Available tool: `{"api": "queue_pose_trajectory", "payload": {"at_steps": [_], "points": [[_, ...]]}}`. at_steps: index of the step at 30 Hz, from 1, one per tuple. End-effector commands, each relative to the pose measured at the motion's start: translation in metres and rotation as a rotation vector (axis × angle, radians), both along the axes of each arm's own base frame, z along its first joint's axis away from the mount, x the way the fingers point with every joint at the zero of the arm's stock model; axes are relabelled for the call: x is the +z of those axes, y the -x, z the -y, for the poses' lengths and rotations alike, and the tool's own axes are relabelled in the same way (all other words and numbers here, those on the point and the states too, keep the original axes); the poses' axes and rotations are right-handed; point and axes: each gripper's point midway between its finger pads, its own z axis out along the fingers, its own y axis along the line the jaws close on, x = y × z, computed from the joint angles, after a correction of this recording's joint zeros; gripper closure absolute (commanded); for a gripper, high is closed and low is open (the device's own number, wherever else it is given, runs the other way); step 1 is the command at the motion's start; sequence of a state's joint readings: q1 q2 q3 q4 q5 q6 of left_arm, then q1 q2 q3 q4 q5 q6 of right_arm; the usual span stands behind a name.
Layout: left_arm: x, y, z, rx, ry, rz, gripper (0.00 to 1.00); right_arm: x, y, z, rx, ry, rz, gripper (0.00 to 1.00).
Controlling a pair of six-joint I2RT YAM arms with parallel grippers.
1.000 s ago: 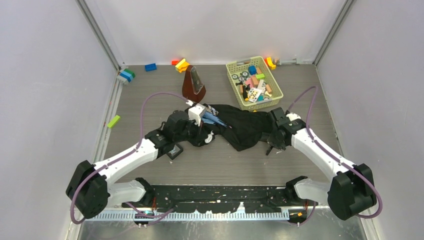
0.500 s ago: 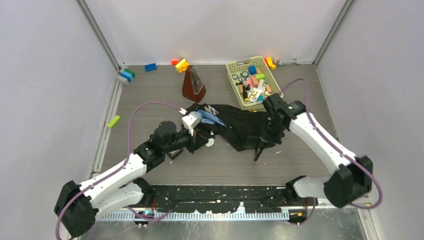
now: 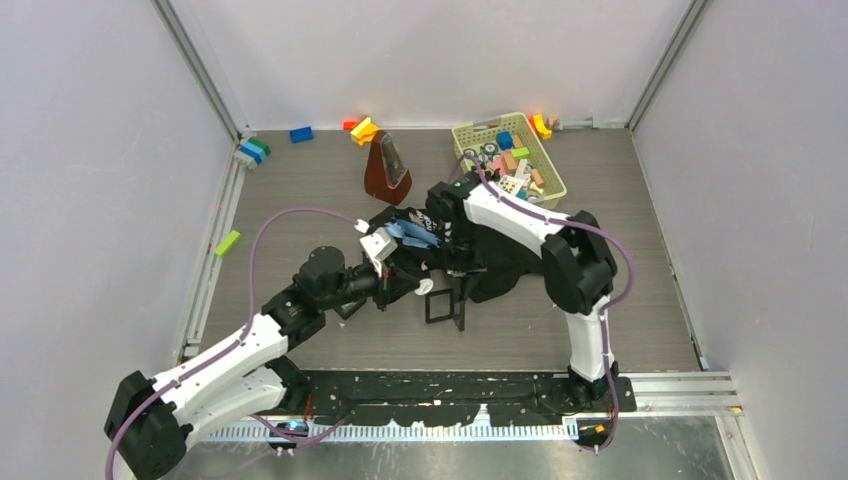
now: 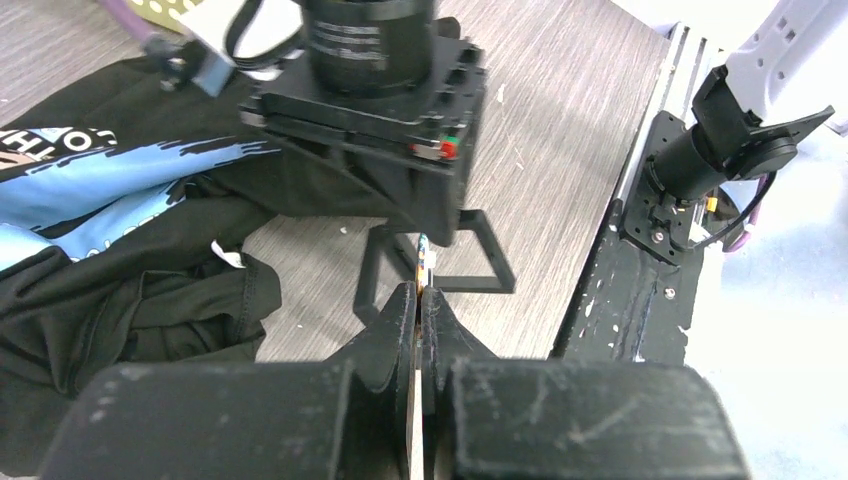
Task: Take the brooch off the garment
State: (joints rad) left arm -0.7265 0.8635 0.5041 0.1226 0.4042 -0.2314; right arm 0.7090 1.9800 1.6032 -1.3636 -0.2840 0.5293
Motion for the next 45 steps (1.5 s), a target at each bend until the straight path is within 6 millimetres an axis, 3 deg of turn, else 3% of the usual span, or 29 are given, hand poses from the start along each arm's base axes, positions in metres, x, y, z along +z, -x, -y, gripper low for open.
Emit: {"api": "queue_pose_trajectory", "payload": {"at_steps": [1, 3, 7, 14, 18, 19, 22, 26, 29, 33, 38, 45], "points": [[0.008, -0.005, -0.003, 0.036, 0.018, 0.039, 1.00, 0.017, -0.022, -0.013, 0.064, -0.019, 0.004, 0.70], [-0.002, -0.013, -0.007, 0.081, -0.021, 0.014, 1.00, 0.015, -0.034, -0.015, 0.076, 0.006, 0.024, 0.58], [-0.015, -0.018, -0.004, 0.095, -0.073, -0.043, 1.00, 0.007, -0.049, -0.015, 0.091, 0.056, 0.058, 0.46], [-0.049, -0.034, -0.009, 0.179, -0.190, -0.142, 1.00, 0.008, -0.066, -0.010, 0.083, 0.079, 0.166, 0.41], [-0.054, -0.034, -0.005, 0.171, -0.199, -0.164, 1.00, 0.015, -0.077, -0.021, 0.042, -0.017, 0.290, 0.32], [-0.054, -0.035, -0.005, 0.168, -0.198, -0.160, 1.00, 0.010, -0.071, -0.021, 0.034, -0.030, 0.275, 0.31], [-0.056, -0.035, -0.004, 0.159, -0.200, -0.150, 1.00, 0.018, -0.074, -0.031, -0.023, -0.116, 0.343, 0.30], [-0.062, -0.036, 0.002, 0.138, -0.201, -0.159, 1.00, 0.013, -0.069, -0.032, -0.077, -0.144, 0.377, 0.32], [-0.073, -0.036, 0.008, 0.115, -0.227, -0.199, 1.00, 0.022, -0.071, -0.032, -0.113, -0.168, 0.429, 0.35], [-0.079, -0.036, 0.012, 0.096, -0.238, -0.223, 1.00, 0.027, -0.064, -0.038, -0.121, -0.212, 0.473, 0.32], [-0.081, -0.037, 0.014, 0.091, -0.237, -0.219, 1.00, 0.015, -0.054, -0.034, -0.116, -0.136, 0.517, 0.33], [-0.078, -0.035, 0.016, 0.072, -0.222, -0.208, 1.00, 0.001, -0.049, -0.031, -0.151, -0.107, 0.542, 0.44]]}}
